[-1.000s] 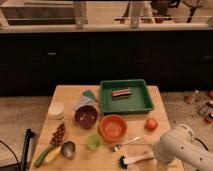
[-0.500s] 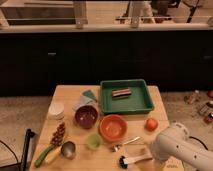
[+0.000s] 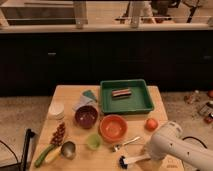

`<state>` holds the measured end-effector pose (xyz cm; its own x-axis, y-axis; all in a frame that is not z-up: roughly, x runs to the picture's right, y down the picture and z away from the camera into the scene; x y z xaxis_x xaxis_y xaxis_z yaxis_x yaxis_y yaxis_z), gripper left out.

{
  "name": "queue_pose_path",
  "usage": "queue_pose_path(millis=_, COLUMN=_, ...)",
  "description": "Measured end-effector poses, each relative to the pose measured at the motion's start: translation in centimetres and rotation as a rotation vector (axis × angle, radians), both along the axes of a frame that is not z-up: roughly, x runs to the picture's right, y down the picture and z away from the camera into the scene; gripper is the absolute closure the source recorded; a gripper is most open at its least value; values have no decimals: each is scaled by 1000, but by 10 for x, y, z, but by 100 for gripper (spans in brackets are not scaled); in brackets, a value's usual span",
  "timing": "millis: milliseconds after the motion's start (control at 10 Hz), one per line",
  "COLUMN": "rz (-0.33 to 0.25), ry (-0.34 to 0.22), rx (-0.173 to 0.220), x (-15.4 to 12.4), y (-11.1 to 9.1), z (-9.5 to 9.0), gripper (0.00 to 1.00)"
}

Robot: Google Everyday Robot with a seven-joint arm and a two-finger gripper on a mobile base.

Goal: Wipe red bowl with brush

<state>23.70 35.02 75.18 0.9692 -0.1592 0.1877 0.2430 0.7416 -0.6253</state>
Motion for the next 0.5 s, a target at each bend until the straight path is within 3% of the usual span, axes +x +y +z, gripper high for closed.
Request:
queue_pose_path(millis=300, rz=1, ry=3, rx=-15, x=1, y=1, z=-3, gripper=86)
queue_pose_path(millis=500, rz=-1, ry=3, rx=-12, x=2, y=-1, z=-5, gripper=99)
